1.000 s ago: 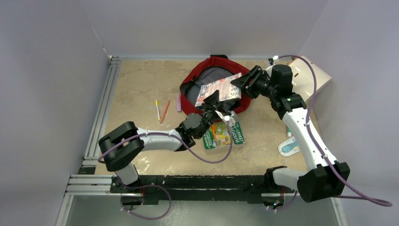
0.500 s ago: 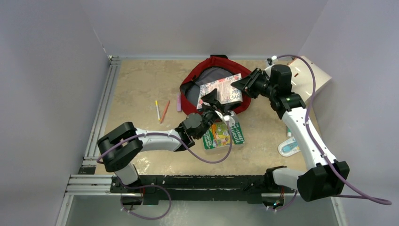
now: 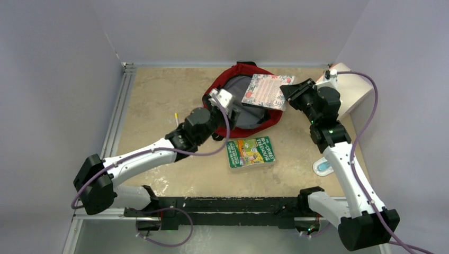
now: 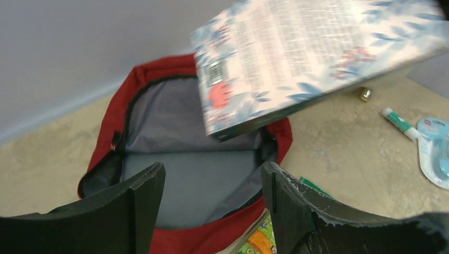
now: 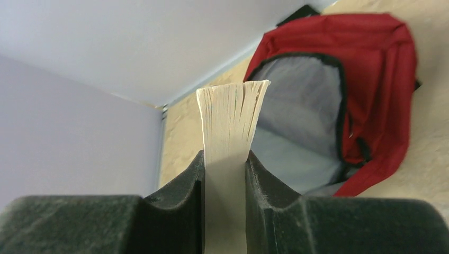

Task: Pack the student bag
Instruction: Pick up the book from the center of the board.

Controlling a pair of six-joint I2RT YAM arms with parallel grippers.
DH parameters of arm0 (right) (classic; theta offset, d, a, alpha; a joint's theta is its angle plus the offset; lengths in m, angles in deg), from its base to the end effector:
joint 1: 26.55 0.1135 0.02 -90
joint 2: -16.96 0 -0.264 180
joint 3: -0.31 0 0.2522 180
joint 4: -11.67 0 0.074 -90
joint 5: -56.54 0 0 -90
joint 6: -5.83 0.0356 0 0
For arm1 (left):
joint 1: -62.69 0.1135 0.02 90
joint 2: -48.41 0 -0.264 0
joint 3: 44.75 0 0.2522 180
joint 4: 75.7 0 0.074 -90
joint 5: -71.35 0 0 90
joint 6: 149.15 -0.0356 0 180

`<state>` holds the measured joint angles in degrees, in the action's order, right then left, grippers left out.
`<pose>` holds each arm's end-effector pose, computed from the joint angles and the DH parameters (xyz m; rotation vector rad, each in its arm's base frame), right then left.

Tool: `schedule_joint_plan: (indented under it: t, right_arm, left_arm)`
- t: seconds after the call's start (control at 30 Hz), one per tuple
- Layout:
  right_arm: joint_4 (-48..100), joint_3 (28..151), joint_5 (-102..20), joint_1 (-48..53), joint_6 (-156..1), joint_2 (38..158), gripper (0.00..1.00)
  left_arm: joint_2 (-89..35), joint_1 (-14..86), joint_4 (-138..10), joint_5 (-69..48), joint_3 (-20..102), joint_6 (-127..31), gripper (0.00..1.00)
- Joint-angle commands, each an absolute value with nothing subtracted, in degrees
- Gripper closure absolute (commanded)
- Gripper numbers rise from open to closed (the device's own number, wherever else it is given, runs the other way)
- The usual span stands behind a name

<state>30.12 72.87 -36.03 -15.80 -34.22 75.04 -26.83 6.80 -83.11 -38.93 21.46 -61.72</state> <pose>0.2295 0.0452 0.3931 0.5394 1.6215 0.8385 0.1836 -0.2491 0.3262 0.5355 1.5234 -0.4397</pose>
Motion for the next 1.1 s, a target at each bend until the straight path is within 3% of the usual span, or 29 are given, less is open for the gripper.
schedule_joint_plan:
  t: [0.0,0.23,0.57,1.07]
  right_arm:
    - [10.2,69.8,-28.8,-15.8,-41.3,70.6,1.0]
    - [7.7,68.1,-27.0,-15.8,-45.1,69.1,1.0]
    - [12.4,66.5,-23.1,-15.8,-41.8,67.9,1.0]
    - [16.2,65.7,-24.2,-15.8,-38.8,67.8,1.0]
  left_arm:
    - [-25.6,19.1,-71.2,-26.1,23.4,-38.7,0.33]
    - [-35.4,33.3,-61.2,-9.5,36.0,-29.0,0.35]
    - [-48.6,33.9,-51.6,-9.3,47.7,-11.9,0.41]
    - [-62.0,33.9,-67.5,-9.8,48.7,2.7,0.4]
